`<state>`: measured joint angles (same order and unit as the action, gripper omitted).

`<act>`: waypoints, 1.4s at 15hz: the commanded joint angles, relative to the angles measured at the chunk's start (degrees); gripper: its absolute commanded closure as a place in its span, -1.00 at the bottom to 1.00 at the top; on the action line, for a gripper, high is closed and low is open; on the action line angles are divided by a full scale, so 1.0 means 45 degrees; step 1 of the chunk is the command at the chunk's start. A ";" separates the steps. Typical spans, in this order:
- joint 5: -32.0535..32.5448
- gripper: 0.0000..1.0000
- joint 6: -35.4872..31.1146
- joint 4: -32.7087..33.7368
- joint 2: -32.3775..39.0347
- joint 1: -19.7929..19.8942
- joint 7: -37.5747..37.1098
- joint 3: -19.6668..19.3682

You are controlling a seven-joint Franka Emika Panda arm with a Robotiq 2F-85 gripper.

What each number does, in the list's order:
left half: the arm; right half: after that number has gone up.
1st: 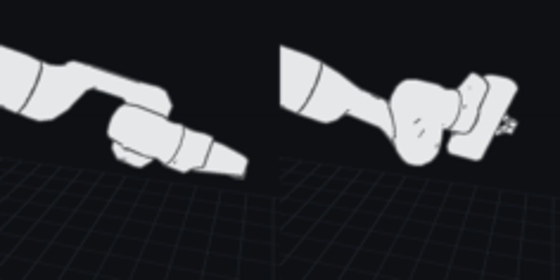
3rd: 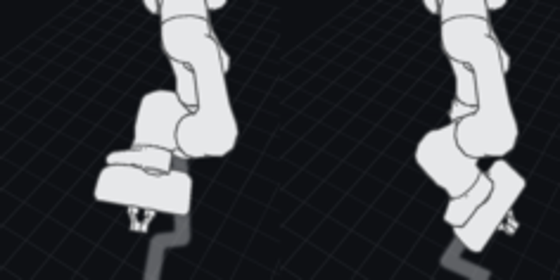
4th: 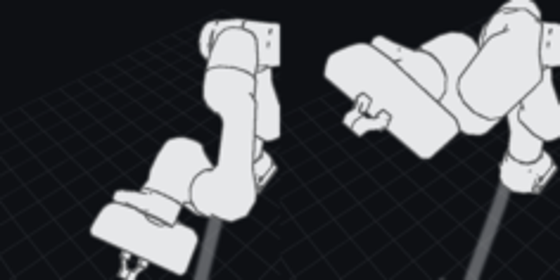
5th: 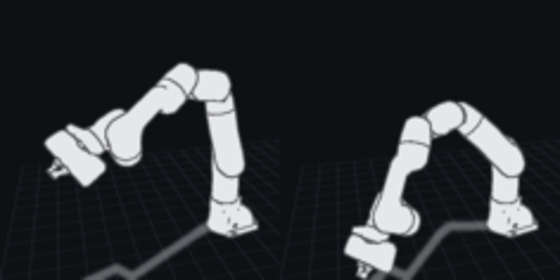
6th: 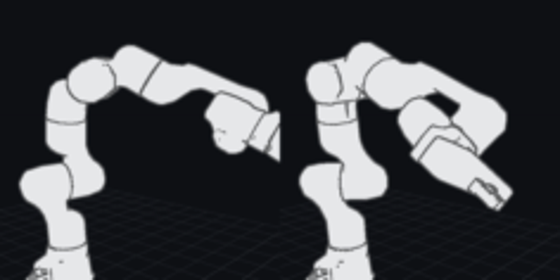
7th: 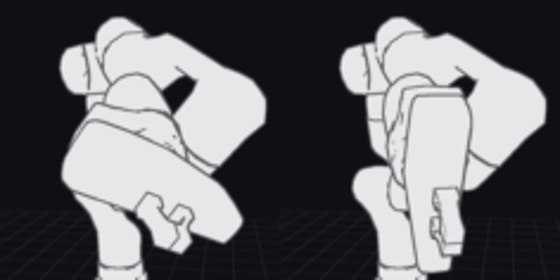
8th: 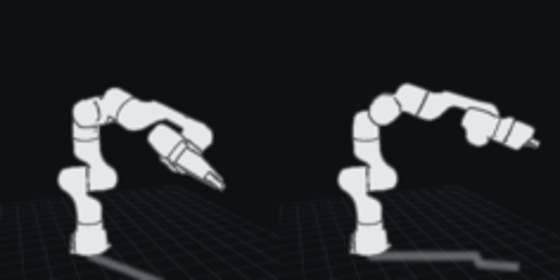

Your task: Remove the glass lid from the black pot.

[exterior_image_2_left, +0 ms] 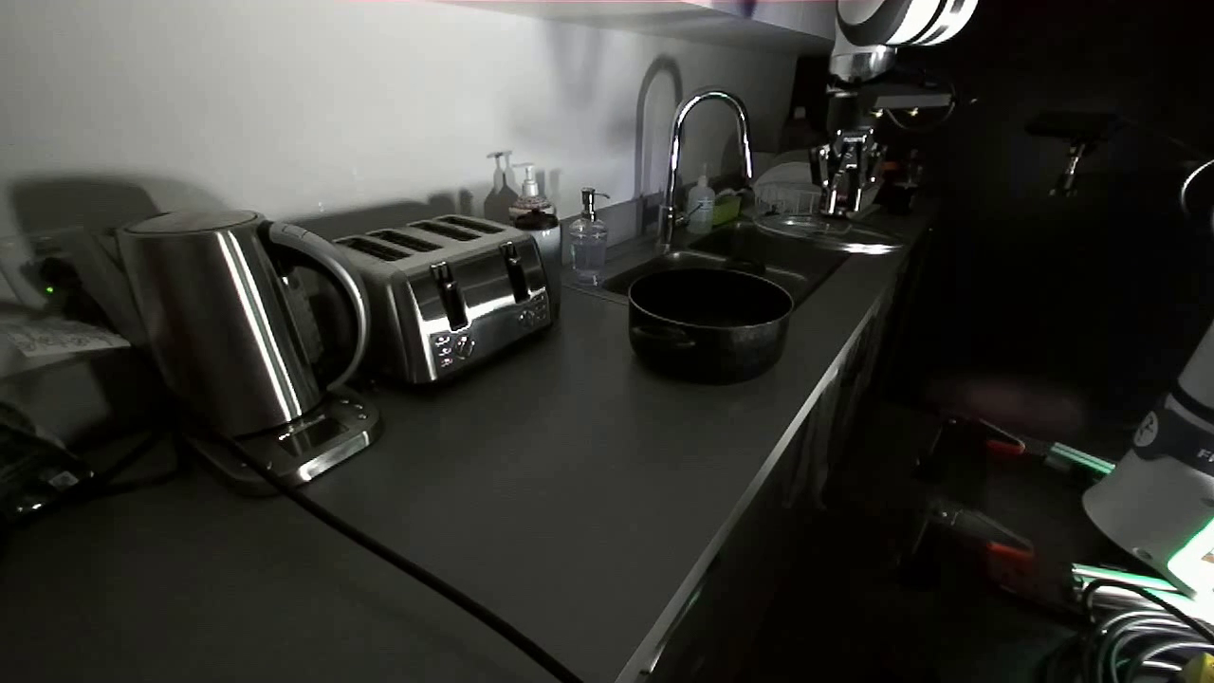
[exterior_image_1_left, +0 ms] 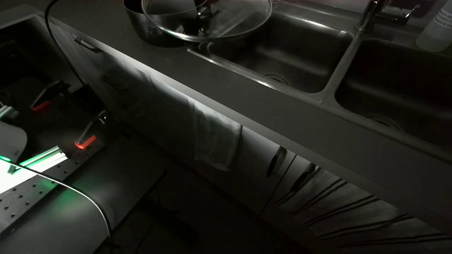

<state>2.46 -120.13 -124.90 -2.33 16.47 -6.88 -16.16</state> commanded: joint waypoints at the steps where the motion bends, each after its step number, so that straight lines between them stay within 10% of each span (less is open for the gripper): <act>1: -0.0756 0.54 0.0253 0.0801 0.0753 0.0410 -0.0555 -0.0446; 21: -0.1012 0.54 -0.1200 0.3095 0.4716 0.0596 -0.2429 -0.0574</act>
<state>-1.00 -123.73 -111.69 18.21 19.98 -17.61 -19.18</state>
